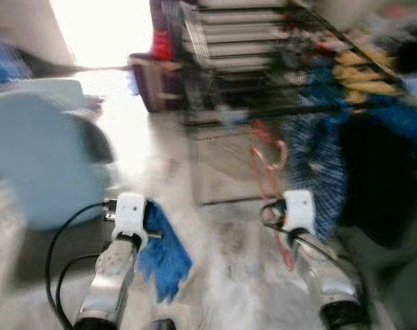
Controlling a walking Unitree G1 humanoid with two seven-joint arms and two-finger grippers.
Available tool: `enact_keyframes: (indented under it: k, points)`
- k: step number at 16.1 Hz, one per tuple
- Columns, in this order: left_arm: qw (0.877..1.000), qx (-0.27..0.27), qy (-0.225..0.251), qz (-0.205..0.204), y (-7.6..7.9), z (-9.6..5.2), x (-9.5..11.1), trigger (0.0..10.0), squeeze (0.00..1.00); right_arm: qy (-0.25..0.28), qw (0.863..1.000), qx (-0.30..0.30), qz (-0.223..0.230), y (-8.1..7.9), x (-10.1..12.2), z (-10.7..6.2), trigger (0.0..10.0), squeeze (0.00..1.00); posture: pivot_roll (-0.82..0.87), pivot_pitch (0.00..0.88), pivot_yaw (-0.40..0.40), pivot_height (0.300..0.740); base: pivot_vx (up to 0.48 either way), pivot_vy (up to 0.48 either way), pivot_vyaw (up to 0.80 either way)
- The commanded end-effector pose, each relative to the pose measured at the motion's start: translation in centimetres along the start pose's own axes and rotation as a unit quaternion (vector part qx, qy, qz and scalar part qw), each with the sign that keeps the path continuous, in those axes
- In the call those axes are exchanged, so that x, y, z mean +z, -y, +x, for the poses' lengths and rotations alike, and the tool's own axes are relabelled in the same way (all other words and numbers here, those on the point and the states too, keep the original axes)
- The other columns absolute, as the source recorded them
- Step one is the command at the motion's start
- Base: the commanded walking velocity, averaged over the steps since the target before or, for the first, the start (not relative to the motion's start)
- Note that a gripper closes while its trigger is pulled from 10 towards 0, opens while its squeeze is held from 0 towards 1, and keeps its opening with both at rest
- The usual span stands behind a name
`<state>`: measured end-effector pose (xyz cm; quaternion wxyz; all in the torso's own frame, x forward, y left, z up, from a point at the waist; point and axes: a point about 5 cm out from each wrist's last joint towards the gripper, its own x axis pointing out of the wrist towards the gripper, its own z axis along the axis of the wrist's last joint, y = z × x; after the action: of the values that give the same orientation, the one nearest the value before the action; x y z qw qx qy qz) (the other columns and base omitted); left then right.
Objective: Hang hanger
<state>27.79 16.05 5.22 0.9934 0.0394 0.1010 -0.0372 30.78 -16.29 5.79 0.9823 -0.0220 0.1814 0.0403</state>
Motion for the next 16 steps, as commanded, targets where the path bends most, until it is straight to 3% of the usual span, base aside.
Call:
enact_keyframes:
  k: [1, 5, 7, 12, 16]
  points:
    - [1.000, 0.000, 0.001, 0.006, -0.1, 0.2, 0.1, 10.0, 0.00, 0.005, 1.000, -0.004, 0.001, 0.1, 0.4, 0.2, 10.0, 0.00, -0.12, 0.000, 0.042, 0.736, -0.337, 0.000, 0.00]
    - [1.000, -0.019, 0.002, 0.006, 0.8, 0.7, 0.0, 10.0, 0.00, 0.024, 0.999, -0.029, 0.004, 1.0, 1.7, 0.2, 10.0, 0.00, -0.18, 0.000, 0.091, 0.736, -0.289, 0.000, 0.00]
    - [0.998, -0.049, 0.012, 0.025, 1.6, 0.6, 0.4, 10.0, 0.00, 0.048, 0.998, -0.041, 0.006, 1.2, 2.8, 0.1, 10.0, 0.00, -0.17, 0.000, 0.102, 0.736, -0.281, 0.000, 0.00]
    - [0.998, -0.046, 0.023, 0.026, 0.7, -0.5, 0.9, 10.0, 0.00, 0.047, 0.997, -0.046, 0.028, 0.1, 2.4, 0.1, 10.0, 0.00, -0.12, 0.000, 0.104, 0.736, -0.266, 0.000, 0.00]
    - [0.997, -0.054, 0.048, 0.022, 1.0, -0.2, 2.0, 10.0, 0.00, 0.039, 0.998, -0.041, 0.000, -0.5, 2.2, 0.2, 10.0, 0.00, -0.09, 0.000, 0.079, 0.736, -0.066, 0.000, 0.00]
